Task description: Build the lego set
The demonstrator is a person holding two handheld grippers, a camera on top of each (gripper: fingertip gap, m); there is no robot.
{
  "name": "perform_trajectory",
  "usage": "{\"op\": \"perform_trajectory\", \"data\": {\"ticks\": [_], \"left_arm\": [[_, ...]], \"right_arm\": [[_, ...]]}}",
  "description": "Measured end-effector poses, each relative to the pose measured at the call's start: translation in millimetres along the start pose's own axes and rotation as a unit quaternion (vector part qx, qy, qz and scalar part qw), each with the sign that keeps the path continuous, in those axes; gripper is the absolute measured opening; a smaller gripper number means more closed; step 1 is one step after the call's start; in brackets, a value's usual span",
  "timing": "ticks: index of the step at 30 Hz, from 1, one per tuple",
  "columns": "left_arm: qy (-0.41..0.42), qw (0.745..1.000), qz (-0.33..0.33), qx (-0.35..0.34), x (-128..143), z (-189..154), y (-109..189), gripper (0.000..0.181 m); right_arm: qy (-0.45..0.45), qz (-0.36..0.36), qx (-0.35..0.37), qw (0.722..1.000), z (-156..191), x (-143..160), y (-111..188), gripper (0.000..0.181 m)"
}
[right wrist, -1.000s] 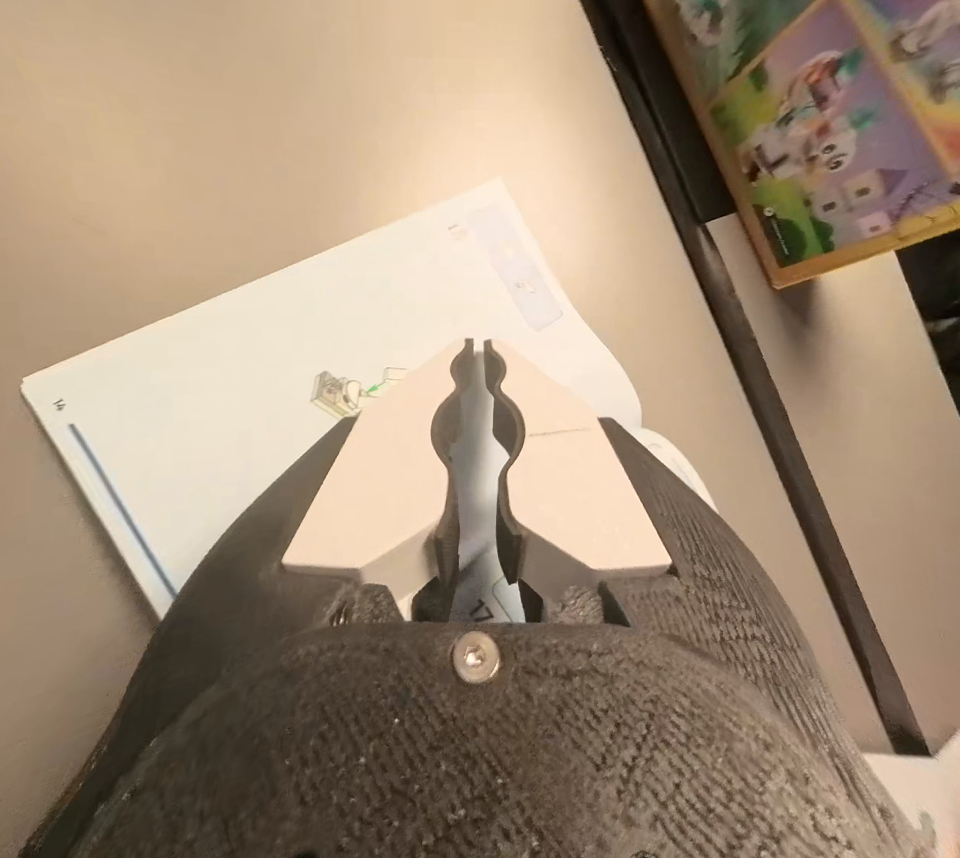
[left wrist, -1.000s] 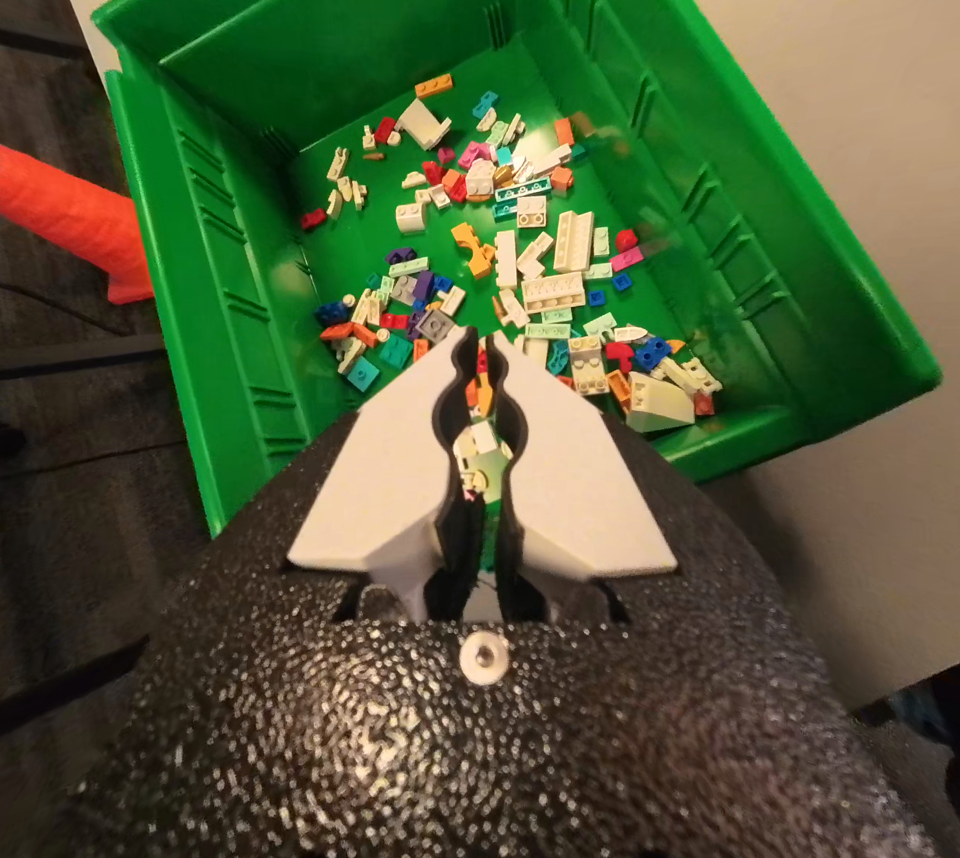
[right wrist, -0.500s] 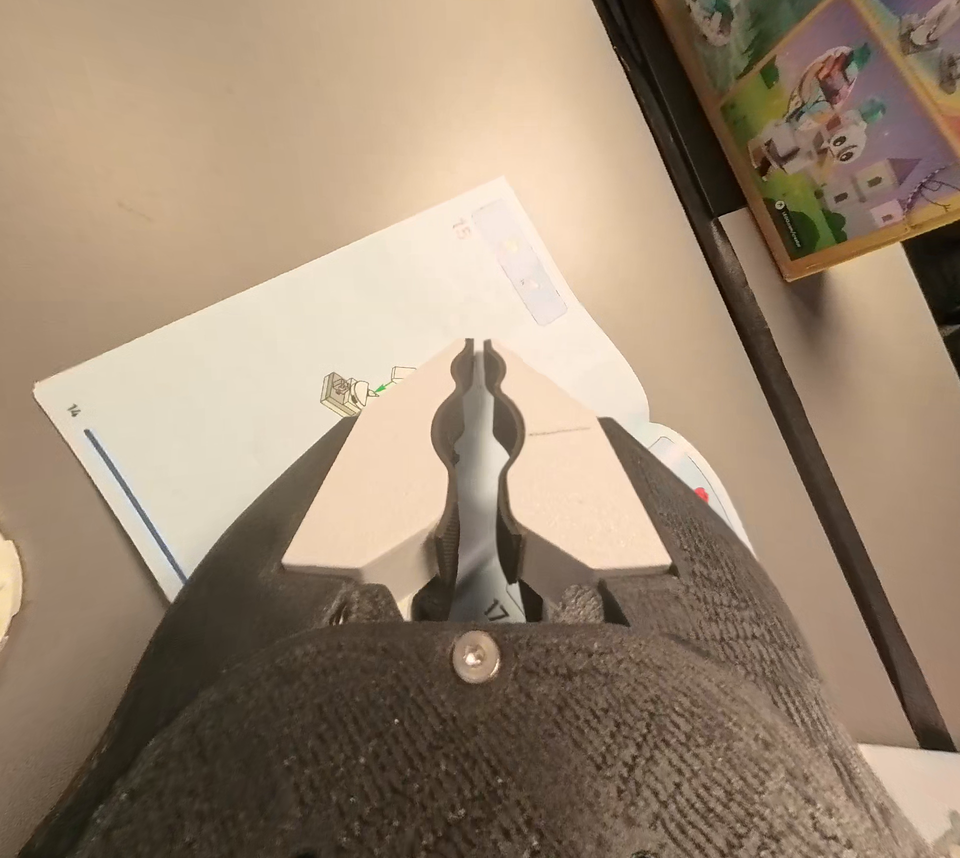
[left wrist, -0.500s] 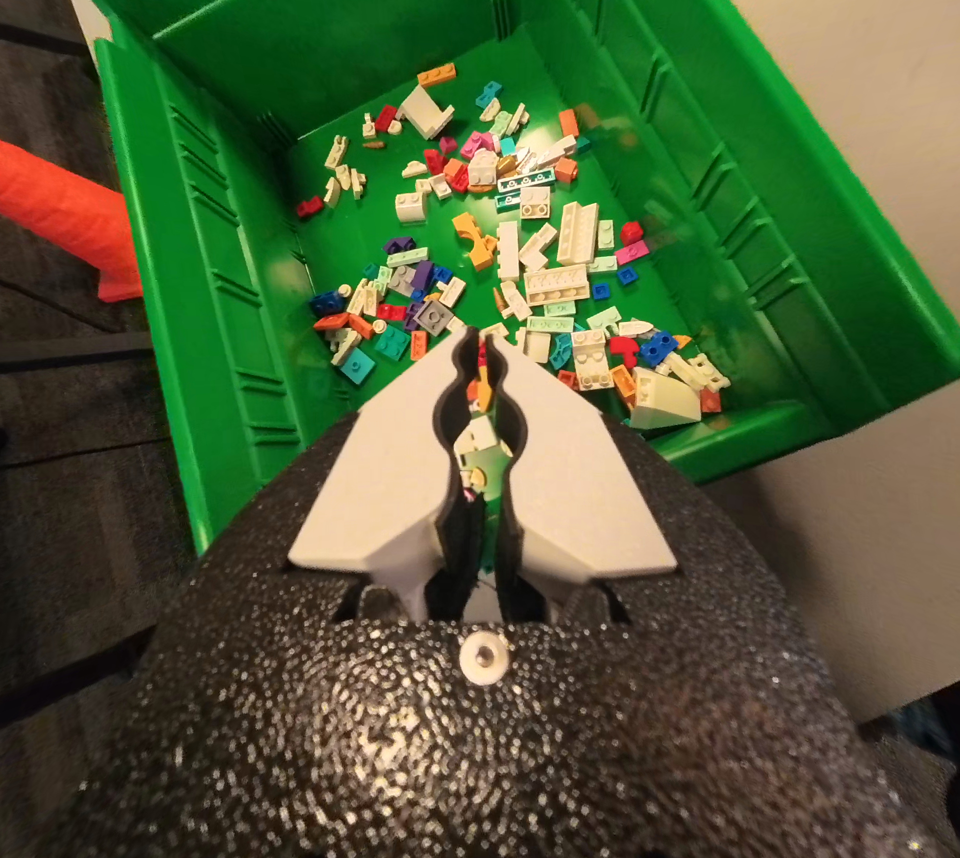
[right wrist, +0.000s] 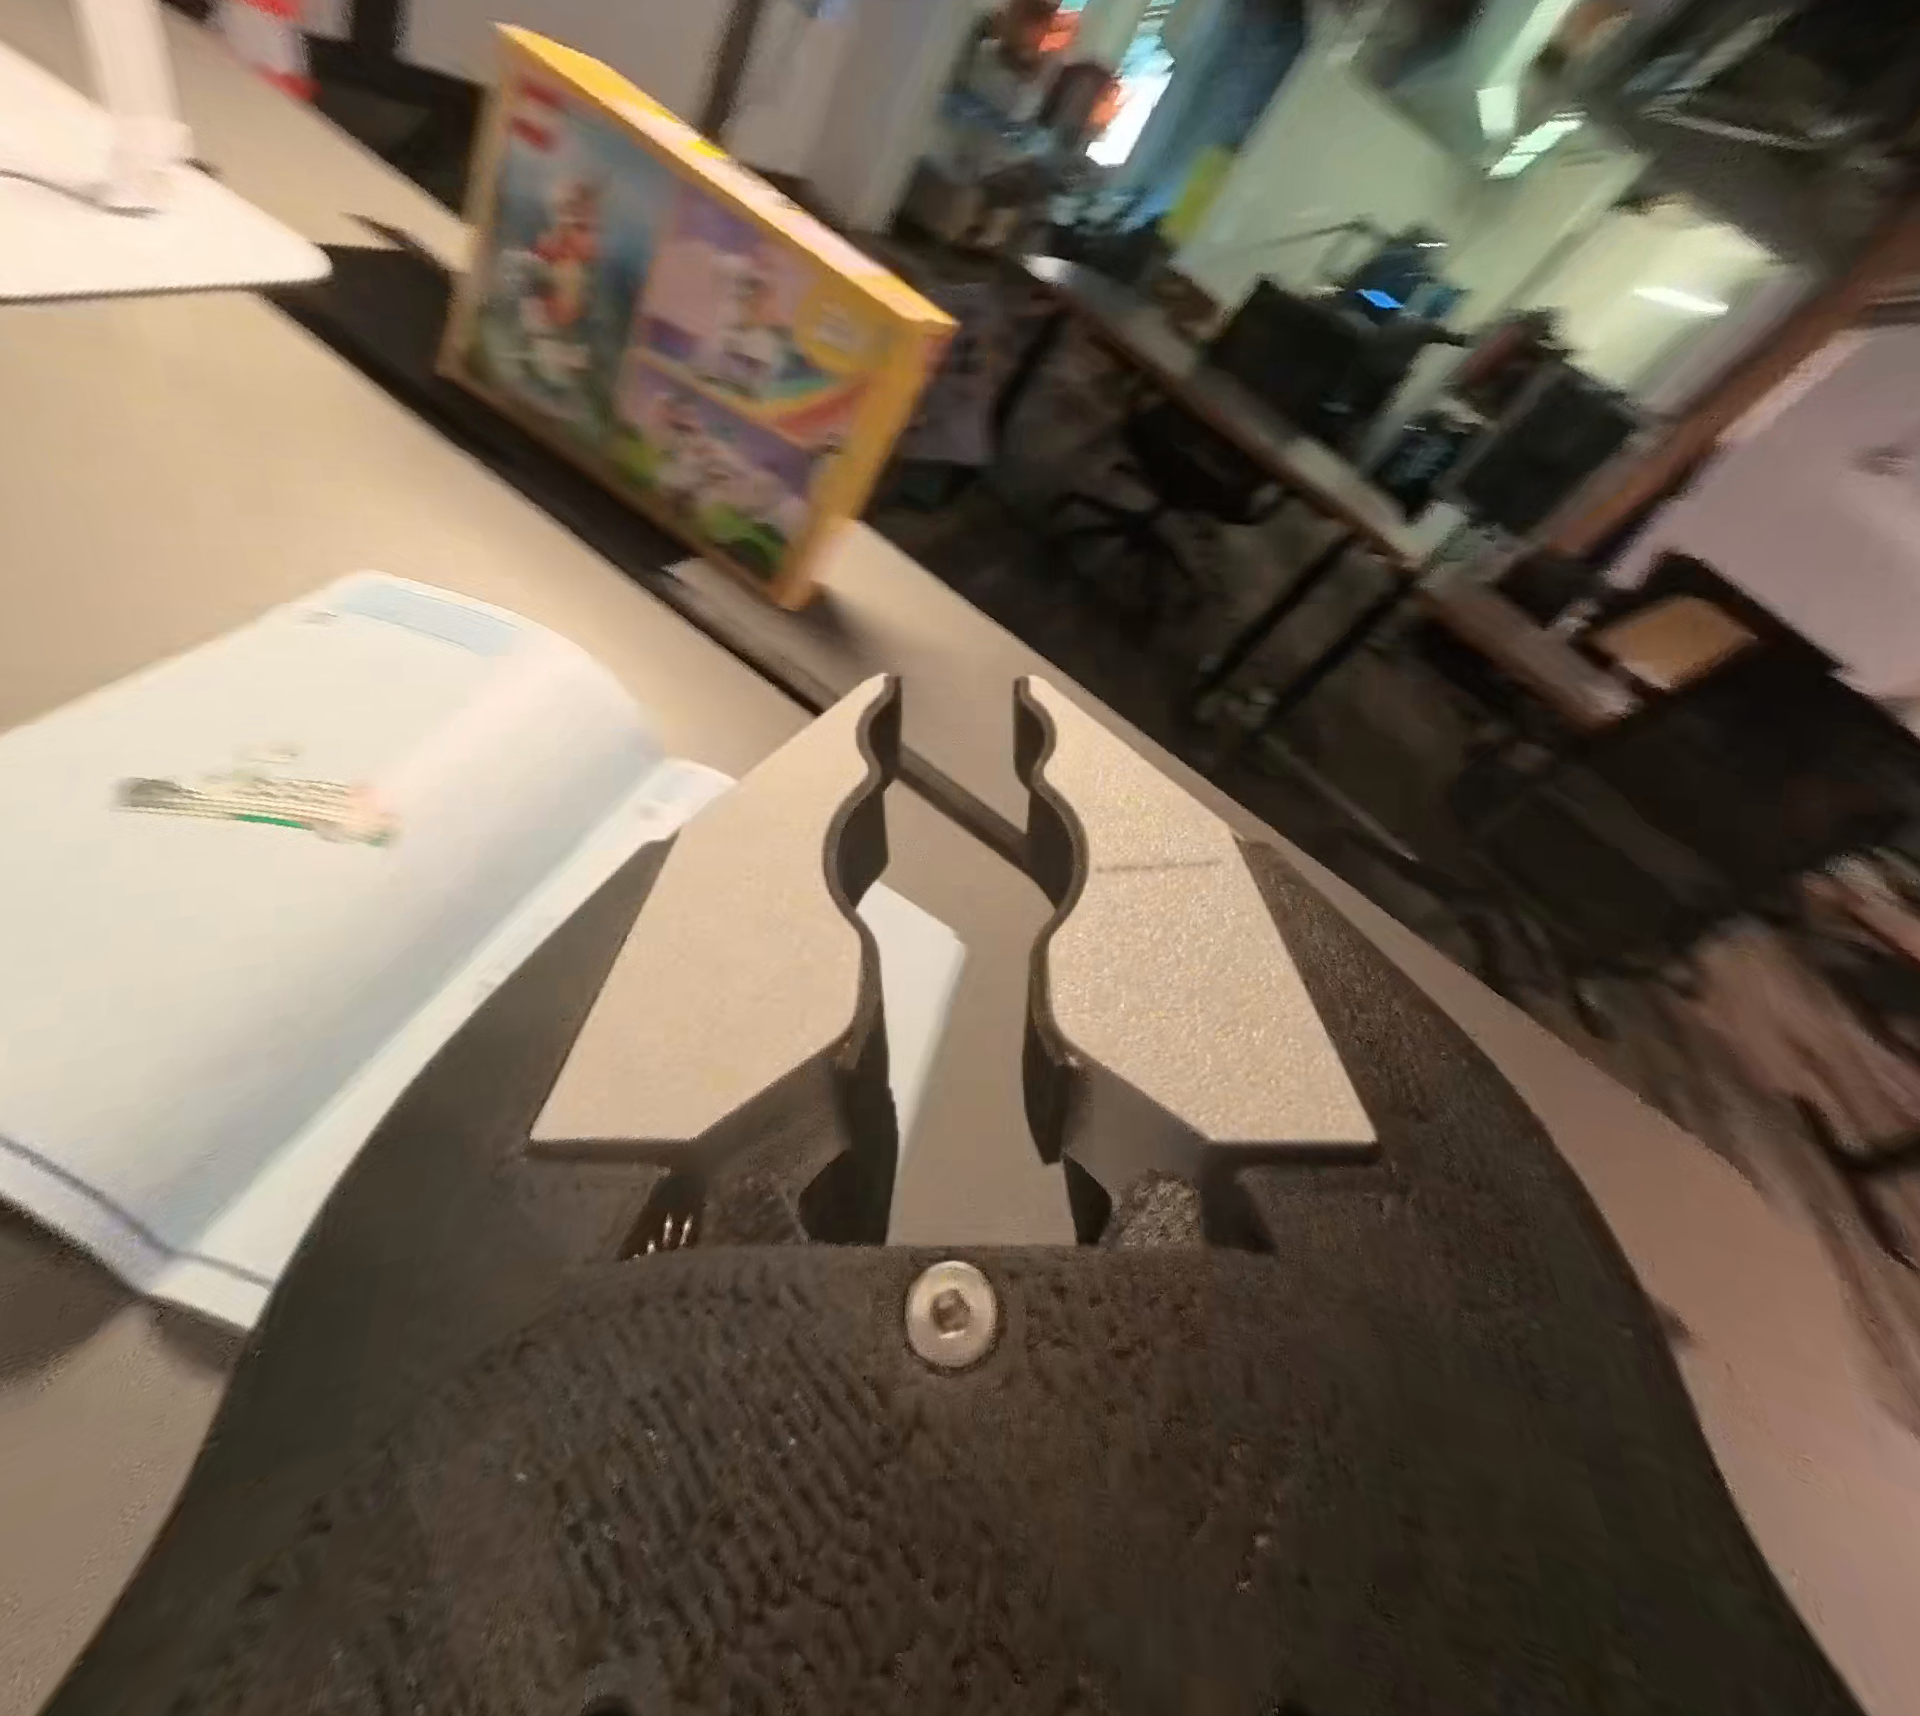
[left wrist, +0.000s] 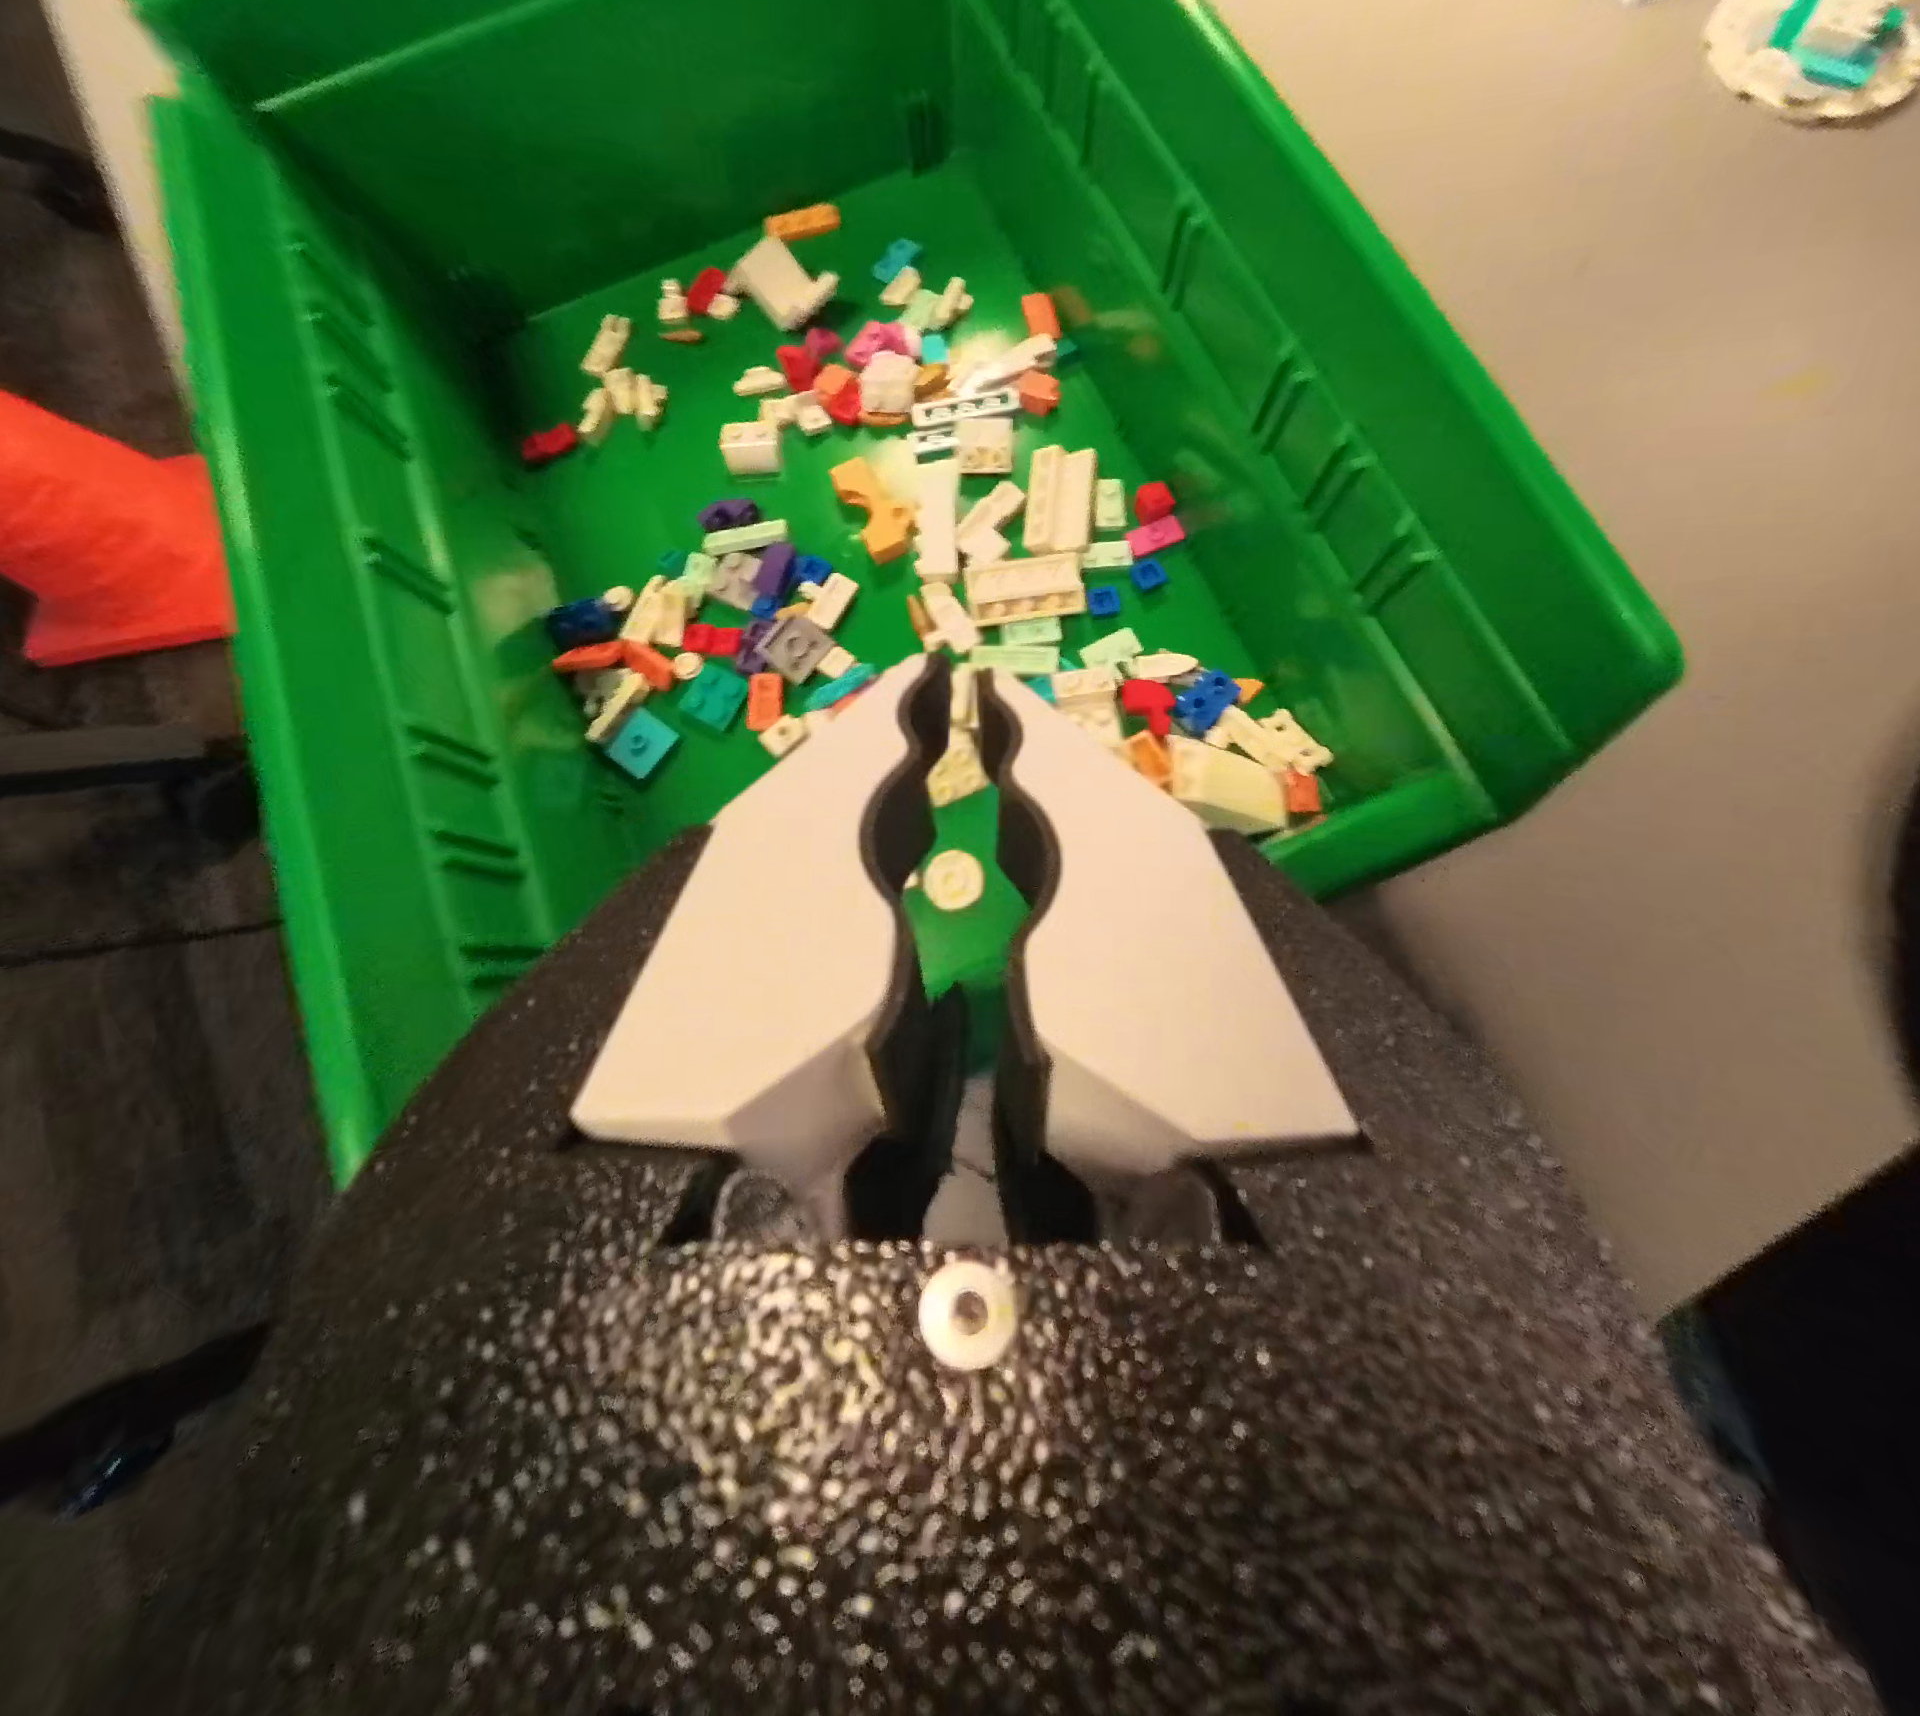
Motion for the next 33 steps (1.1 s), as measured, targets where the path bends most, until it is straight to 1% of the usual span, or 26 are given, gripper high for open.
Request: {"op": "perform_trajectory", "data": {"ticks": [2, 5, 8, 11, 15, 16, 20, 23, 27, 29, 31, 33], "left_arm": [[-0.007, 0.998, 0.005, 0.054, -5.2, -10.7, -6.7, 0.002], [-0.028, 0.992, 0.018, 0.123, -11.9, -21.3, -19.5, 0.0], [-0.076, 0.982, 0.081, 0.15, -3.8, -20.4, -33.7, 0.0], [-0.093, 0.972, 0.129, 0.175, 3.7, -21.0, -44.8, 0.002], [-0.16, 0.948, 0.12, 0.247, 3.3, -38.7, -51.7, 0.003], [-0.166, 0.945, 0.123, 0.255, 4.0, -39.2, -54.2, 0.003], [-0.178, 0.939, 0.154, 0.252, 9.1, -30.6, -60.3, 0.002], [-0.177, 0.939, 0.148, 0.254, 5.6, -27.8, -59.6, 0.002], [-0.174, 0.929, 0.112, 0.306, -0.7, -43.7, -59.7, 0.007], [-0.191, 0.921, 0.119, 0.317, 2.7, -49.1, -62.6, 0.011], [-0.201, 0.917, 0.134, 0.317, 6.8, -50.4, -66.4, 0.015], [-0.2, 0.916, 0.137, 0.32, 7.0, -50.6, -68.7, 0.018]], "right_arm": [[-0.005, -0.018, 0.058, 0.998, -23.3, 11.6, 22.4, 0.019], [0.018, -0.039, 0.123, 0.991, -39.7, 31.7, 55.1, 0.015], [0.054, -0.028, 0.177, 0.982, -45.4, 49.4, 77.9, 0.015], [0.05, -0.025, 0.21, 0.976, -47.9, 60.8, 91.5, 0.015], [0.035, -0.017, 0.228, 0.973, -50.3, 72.4, 97.5, 0.016], [0.036, -0.016, 0.229, 0.973, -50.5, 73.3, 97.9, 0.016], [0.036, -0.014, 0.23, 0.973, -50.4, 74.5, 98.5, 0.016], [0.032, -0.014, 0.231, 0.972, -51.2, 75.3, 99.2, 0.016], [0.033, -0.007, 0.231, 0.972, -51.3, 77.4, 97.4, 0.016], [0.037, -0.005, 0.228, 0.973, -49.7, 77.6, 96.4, 0.016], [0.039, -0.003, 0.226, 0.973, -48.9, 77.9, 95.8, 0.016], [0.038, -0.004, 0.227, 0.973, -49.1, 77.7, 96.2, 0.016]]}}
Point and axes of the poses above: each gripper's, where its closed fingertips meet, y back along the fingers, x out of its underside, z = x × y across the jaws, the point moved 3 cm from there along y, back along the fingers, and after that the axes turned 12 degrees about -y, right-handed, at the moved point
